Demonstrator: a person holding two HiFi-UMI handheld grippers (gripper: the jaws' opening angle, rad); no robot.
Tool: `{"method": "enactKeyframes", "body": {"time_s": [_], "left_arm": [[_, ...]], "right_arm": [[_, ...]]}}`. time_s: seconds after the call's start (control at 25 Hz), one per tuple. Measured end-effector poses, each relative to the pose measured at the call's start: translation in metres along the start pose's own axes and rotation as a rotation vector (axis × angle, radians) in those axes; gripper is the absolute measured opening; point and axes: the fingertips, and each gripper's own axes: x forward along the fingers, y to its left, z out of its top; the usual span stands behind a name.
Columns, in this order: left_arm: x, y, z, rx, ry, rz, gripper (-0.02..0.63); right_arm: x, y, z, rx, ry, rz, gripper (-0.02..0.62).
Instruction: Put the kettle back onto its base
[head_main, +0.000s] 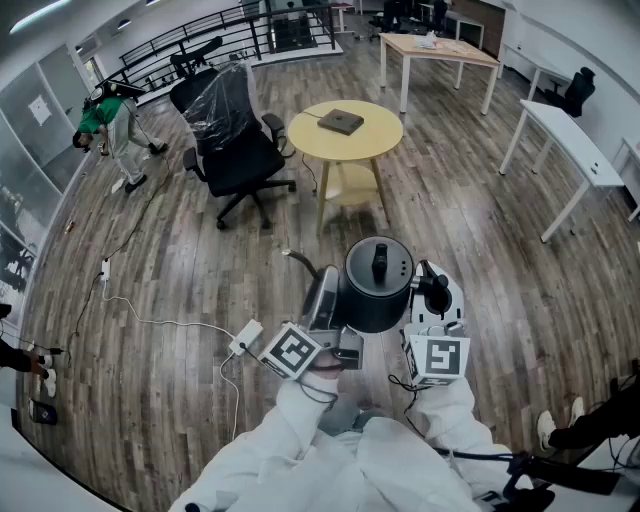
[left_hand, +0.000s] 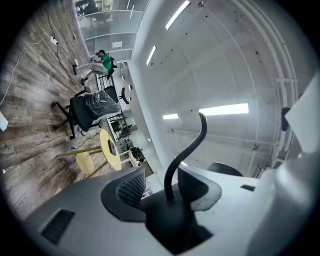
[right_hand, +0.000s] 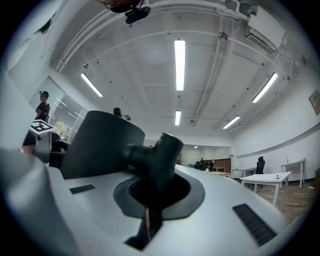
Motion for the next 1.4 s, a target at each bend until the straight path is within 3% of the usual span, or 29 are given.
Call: {"method": "enactKeyframes", "body": {"time_s": [0.6, 1.12, 1.4], "left_arm": [[0.065, 0.034, 0.022, 0.016, 0.012, -0.009, 0.2], [0.183, 0.099, 0.103, 0.003, -0.015, -0.022, 0.199], [0.236, 0.127, 0.133, -0.021, 0.019, -0.041, 0.199]], "right_arm": [[0.074, -0.011, -0.022, 0.024, -0.007, -0.006, 0.012], [0.229, 0.003, -0.029, -0.019, -0.044, 0.019, 0.012], [0.29, 0.007, -0.032, -0.035, -0.054, 0.005, 0.012]]}}
